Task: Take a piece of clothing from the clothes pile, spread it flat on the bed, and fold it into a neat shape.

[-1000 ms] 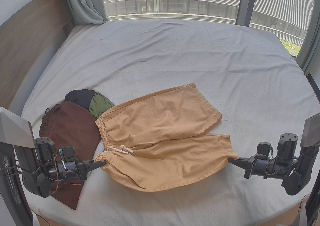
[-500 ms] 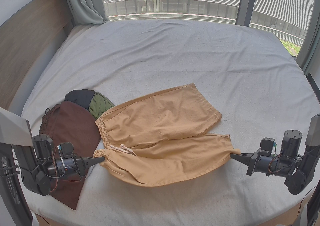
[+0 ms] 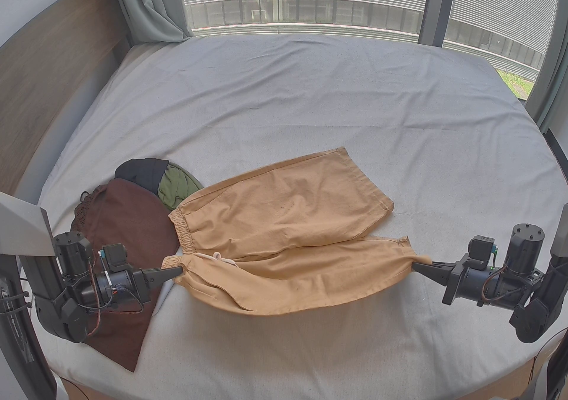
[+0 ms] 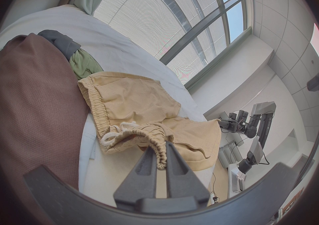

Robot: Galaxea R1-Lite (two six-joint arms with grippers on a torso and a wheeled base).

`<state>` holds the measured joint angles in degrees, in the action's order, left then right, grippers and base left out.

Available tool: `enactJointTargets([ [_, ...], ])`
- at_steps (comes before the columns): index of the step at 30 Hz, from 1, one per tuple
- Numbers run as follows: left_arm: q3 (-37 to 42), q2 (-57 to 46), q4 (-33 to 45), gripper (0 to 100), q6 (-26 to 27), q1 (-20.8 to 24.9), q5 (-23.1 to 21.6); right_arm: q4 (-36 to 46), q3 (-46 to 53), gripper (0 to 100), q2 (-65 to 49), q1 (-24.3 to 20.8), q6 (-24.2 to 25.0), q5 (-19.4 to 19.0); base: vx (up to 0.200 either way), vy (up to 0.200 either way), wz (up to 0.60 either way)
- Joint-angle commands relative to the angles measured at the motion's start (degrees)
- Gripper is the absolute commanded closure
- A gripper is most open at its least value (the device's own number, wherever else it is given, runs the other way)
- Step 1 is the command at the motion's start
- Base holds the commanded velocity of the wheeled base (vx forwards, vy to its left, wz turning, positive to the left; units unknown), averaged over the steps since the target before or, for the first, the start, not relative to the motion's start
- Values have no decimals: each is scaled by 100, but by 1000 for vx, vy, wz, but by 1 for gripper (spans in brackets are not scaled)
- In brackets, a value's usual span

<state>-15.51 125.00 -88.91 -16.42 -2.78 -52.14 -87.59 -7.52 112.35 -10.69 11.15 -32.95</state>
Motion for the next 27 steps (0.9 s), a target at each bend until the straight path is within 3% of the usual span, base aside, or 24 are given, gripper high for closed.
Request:
enactJointTargets([
  [1, -14, -11, -4, 100, -1, -3, 11, -4, -30, 100, -134, -3, 1, -1, 0, 0, 0],
  [8, -31, -46, -4, 100, -10, -3, 20, -21, -162, 100, -187, -12, 36, -1, 0, 0, 0],
  [27, -524, -64, -4, 100, -617, -118, 494, -56, -1050, 100, -363, -170, 888, 105, 0, 0, 0],
])
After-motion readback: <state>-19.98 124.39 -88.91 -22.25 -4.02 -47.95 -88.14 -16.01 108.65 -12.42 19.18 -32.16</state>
